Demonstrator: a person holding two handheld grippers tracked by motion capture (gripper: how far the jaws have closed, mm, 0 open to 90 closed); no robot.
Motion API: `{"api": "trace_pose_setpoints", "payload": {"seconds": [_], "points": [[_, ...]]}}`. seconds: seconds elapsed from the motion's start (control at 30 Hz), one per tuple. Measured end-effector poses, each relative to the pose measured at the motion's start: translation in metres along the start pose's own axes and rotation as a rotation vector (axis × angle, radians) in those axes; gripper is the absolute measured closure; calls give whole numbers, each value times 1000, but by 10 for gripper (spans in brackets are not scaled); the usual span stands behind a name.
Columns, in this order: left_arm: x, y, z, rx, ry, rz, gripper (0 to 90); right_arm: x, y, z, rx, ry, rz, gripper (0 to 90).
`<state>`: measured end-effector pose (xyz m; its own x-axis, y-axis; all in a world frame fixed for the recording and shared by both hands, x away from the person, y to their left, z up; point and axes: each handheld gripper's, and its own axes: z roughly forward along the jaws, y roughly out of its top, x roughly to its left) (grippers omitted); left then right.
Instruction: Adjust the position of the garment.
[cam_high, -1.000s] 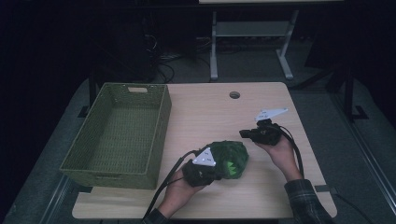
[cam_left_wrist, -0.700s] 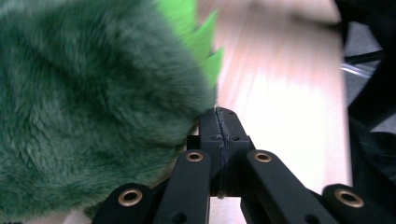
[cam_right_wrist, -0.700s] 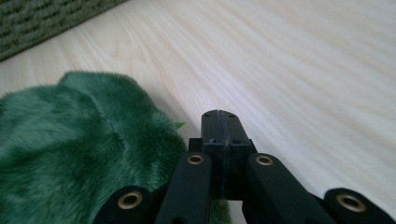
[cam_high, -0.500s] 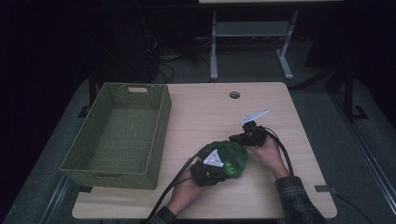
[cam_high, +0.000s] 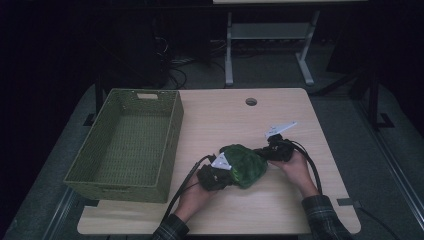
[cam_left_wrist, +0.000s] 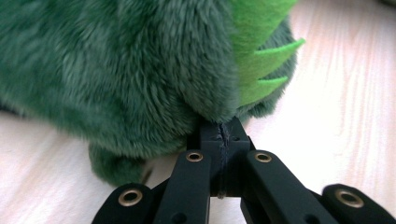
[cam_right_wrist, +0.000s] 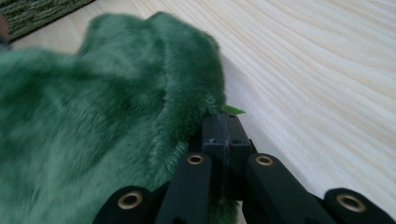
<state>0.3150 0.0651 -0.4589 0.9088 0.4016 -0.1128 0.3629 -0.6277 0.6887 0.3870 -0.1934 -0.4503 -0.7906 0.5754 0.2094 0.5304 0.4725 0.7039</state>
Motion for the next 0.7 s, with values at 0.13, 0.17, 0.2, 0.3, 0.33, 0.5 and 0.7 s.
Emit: {"api": "trace_pose_setpoints", "payload": {"seconds": [0.13, 0.17, 0.2, 0.3, 0.33, 0.5, 0.7], "points": [[8, -1, -3, 8, 10, -4, 897, 3, -9, -8, -1, 8, 4, 900], [11, -1, -3, 10, 14, 1, 896, 5, -11, -10, 3, 10, 4, 900], [12, -2, -4, 10, 15, 0, 896, 6, -13, -12, 2, 5, 1, 900], [16, -2, -5, -1, 23, -4, 897, 11, -19, -17, -2, 10, 0, 900], [17, -2, -5, -2, 25, -5, 897, 13, -21, -18, 3, 14, 6, 900], [24, -1, -7, 0, 39, 10, 897, 21, -30, -24, -1, 20, 0, 900], [27, -1, -5, -6, 69, 10, 896, 32, -38, -28, -7, 26, -10, 900]]}}
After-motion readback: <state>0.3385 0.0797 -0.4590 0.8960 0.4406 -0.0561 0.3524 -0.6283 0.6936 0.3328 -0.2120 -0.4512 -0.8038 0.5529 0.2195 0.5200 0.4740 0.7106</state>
